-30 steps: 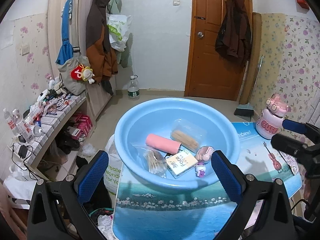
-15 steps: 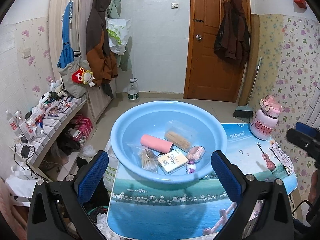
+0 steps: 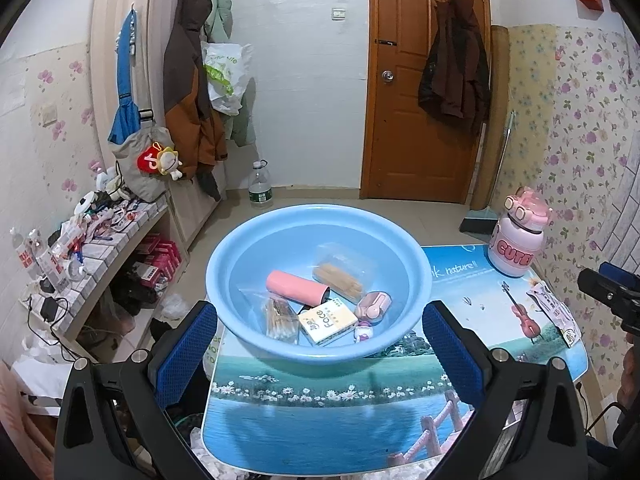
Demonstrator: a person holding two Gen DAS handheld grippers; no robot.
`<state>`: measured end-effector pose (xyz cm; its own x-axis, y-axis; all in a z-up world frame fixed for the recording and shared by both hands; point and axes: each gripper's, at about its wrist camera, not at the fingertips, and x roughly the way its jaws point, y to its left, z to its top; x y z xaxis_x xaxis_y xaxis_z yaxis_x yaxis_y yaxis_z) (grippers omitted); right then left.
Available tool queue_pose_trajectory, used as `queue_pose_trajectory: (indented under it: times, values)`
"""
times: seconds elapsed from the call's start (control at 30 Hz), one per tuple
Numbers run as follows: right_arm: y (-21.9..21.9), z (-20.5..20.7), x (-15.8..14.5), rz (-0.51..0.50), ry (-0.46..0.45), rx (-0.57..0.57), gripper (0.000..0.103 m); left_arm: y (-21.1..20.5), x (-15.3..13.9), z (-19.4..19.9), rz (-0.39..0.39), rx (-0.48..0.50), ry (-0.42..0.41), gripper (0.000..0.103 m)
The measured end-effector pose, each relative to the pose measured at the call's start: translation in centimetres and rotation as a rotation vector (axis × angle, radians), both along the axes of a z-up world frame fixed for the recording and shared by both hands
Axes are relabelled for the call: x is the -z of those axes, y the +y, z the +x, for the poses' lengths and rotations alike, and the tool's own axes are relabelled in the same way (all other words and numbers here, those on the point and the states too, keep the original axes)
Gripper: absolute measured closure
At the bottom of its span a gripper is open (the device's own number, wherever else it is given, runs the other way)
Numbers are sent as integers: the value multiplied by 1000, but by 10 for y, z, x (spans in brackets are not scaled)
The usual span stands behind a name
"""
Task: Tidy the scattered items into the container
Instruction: 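Withdraw both tools from the basin back over the table mat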
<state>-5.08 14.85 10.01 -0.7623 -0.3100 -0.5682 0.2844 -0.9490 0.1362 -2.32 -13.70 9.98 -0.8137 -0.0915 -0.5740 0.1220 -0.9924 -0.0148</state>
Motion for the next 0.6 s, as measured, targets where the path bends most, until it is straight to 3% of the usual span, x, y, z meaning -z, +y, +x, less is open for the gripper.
queue_pose_trajectory:
  times: [0.3, 0.6]
  values:
    - [8, 11, -5, 30, 19, -8, 0, 8, 3, 1, -3, -18, -39, 0]
    - [15, 8, 0, 36, -28, 8, 0, 17, 2, 1, 21, -22, -71, 0]
